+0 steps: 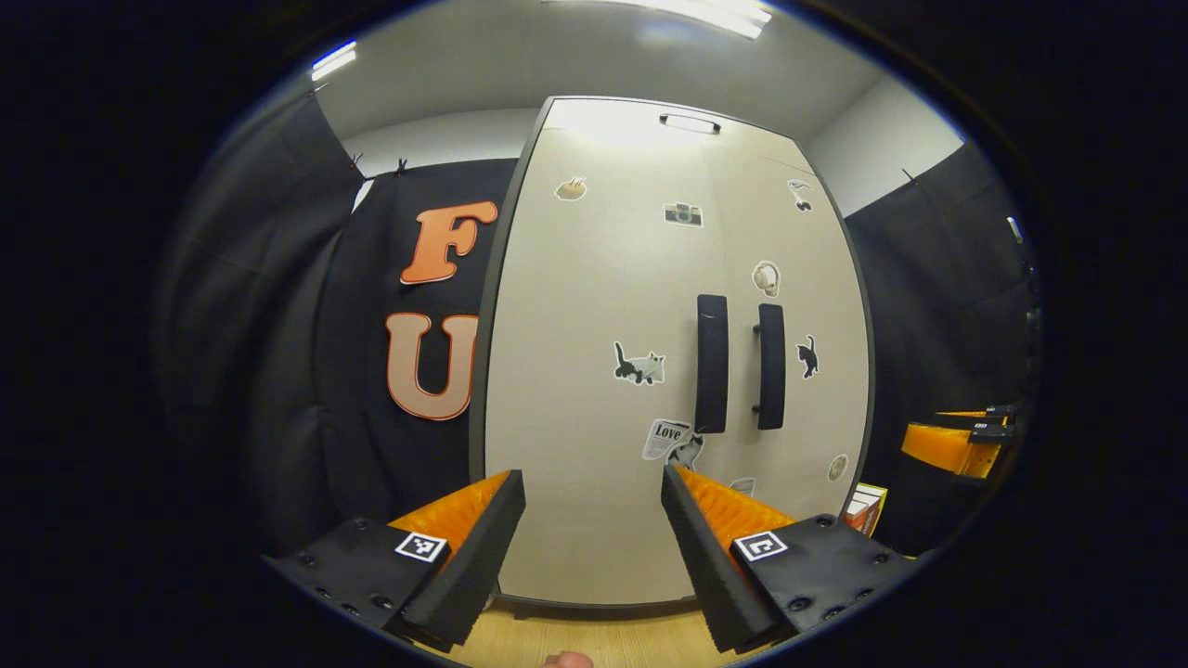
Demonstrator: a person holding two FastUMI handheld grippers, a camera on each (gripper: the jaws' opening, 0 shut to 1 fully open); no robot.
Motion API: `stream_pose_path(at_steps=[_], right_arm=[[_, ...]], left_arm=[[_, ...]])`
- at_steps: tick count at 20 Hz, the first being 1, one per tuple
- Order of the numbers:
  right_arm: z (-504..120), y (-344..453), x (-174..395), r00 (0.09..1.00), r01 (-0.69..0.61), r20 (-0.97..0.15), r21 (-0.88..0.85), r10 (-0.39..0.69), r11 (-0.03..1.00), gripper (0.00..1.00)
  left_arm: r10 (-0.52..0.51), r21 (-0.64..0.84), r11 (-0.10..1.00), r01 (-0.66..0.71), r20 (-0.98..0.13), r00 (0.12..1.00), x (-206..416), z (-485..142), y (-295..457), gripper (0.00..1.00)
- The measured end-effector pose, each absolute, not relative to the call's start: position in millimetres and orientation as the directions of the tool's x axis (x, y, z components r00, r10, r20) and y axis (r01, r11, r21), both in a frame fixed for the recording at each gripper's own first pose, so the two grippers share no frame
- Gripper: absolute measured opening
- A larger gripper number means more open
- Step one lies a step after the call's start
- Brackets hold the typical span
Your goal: Grab one shoe with the right hand and put it into the shoe cabinet, grab the other shoe with the left hand and put it into the shoe cabinet; then close the right door with the right hand and the left door with the left hand.
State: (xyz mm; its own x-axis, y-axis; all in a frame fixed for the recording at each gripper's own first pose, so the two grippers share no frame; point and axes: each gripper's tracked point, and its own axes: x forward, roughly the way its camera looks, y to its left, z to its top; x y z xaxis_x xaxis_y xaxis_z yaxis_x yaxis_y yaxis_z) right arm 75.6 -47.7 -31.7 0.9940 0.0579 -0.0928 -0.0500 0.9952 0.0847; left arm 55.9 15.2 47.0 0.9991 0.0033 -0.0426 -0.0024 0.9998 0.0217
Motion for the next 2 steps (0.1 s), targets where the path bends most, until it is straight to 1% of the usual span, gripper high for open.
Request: stream_pose_path(at_steps=[2], right_arm=[[-30.3,-49.4,75.6,0.995,-0.045,-0.089,0.081,0.053,0.996,0.92]], left_arm=[[0.01,0.025,1.0,-0.009,-0.043,0.999,55.6,47.1,15.8,0.96]])
